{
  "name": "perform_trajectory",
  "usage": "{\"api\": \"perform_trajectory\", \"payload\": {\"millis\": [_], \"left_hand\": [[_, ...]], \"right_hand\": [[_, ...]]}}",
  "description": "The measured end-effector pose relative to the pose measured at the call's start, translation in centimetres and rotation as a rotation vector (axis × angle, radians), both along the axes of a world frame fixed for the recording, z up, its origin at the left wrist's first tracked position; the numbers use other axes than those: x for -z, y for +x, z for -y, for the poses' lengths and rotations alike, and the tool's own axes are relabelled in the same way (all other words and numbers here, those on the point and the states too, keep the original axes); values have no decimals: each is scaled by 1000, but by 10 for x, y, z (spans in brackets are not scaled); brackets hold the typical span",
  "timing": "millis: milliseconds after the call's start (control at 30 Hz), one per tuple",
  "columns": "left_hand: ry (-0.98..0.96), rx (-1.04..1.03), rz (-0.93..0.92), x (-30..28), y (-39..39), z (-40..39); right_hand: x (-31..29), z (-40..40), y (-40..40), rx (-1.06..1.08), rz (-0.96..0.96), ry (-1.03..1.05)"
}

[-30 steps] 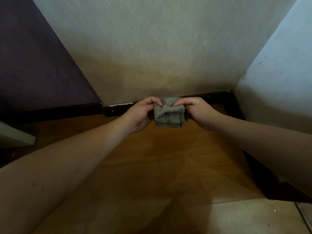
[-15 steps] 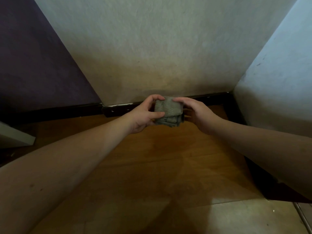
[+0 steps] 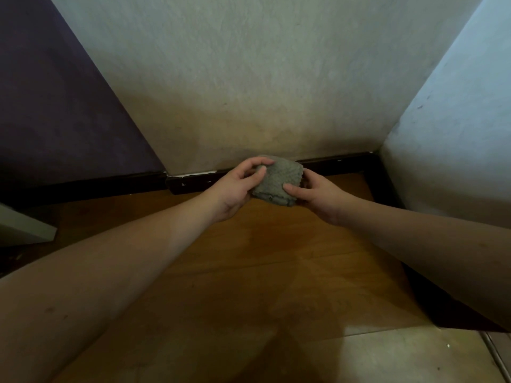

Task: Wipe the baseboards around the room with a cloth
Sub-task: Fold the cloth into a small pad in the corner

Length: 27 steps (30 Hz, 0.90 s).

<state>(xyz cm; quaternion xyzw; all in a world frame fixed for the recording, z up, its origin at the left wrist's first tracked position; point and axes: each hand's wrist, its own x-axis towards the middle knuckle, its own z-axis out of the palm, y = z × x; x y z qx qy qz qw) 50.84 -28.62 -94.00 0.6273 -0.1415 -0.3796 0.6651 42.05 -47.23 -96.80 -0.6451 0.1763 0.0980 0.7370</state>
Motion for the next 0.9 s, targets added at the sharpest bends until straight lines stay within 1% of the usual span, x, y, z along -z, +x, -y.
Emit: {"api": "perform_trajectory", "payload": {"millis": [133, 233, 267, 300, 367, 433, 533, 633, 767, 867, 900], "left_hand": [[21, 47, -16, 3, 0, -2], [21, 78, 68, 3, -1, -2], [30, 88, 99, 2, -2, -3], [41, 94, 126, 2, -2, -3], [65, 102, 169, 1, -2, -6], [89, 107, 190, -1, 0, -10], [122, 100, 207, -2, 1, -14], [139, 91, 237, 0, -2, -13], [182, 92, 283, 6, -7, -10], [254, 125, 311, 11, -11, -8], [298, 150, 349, 13, -12, -8]], "right_hand": [[-3, 0, 1, 50, 59, -103], [-10, -1, -2, 82, 105, -38], [-13, -1, -3, 67, 127, -57], [-16, -1, -4, 38, 147, -119], [-19, 0, -5, -48, 165, -313], [-19, 0, -4, -110, 142, -477], [-16, -2, 0, -135, 120, -650], [-18, -1, 4, -184, 142, -837], [-21, -5, 2, -228, 158, -999], [-17, -7, -2, -261, 134, -1048], [-14, -8, -4, -275, 128, -1061]]}}
